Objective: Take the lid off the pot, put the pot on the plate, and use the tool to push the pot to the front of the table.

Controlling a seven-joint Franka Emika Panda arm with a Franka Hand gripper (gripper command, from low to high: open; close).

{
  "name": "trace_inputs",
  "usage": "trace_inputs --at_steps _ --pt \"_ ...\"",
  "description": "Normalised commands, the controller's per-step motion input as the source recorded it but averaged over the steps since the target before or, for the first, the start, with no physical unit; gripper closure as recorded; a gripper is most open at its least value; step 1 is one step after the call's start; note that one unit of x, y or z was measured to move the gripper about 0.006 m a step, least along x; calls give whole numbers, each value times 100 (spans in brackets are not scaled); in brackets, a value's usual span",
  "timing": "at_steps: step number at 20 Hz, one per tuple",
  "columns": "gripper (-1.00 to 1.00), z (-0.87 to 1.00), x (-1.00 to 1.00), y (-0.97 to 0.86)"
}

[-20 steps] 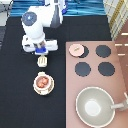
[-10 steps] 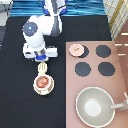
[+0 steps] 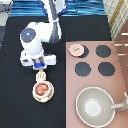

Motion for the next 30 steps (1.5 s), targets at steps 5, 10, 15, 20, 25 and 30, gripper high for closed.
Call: trace_inputs --at_steps 5,10,15,20,25,30 --pt "100 13 100 24" --pt "100 10 80 54" --pt "100 19 71 60" --pt "100 32 99 11" --pt "100 36 100 -9" --pt "100 35 100 -15"
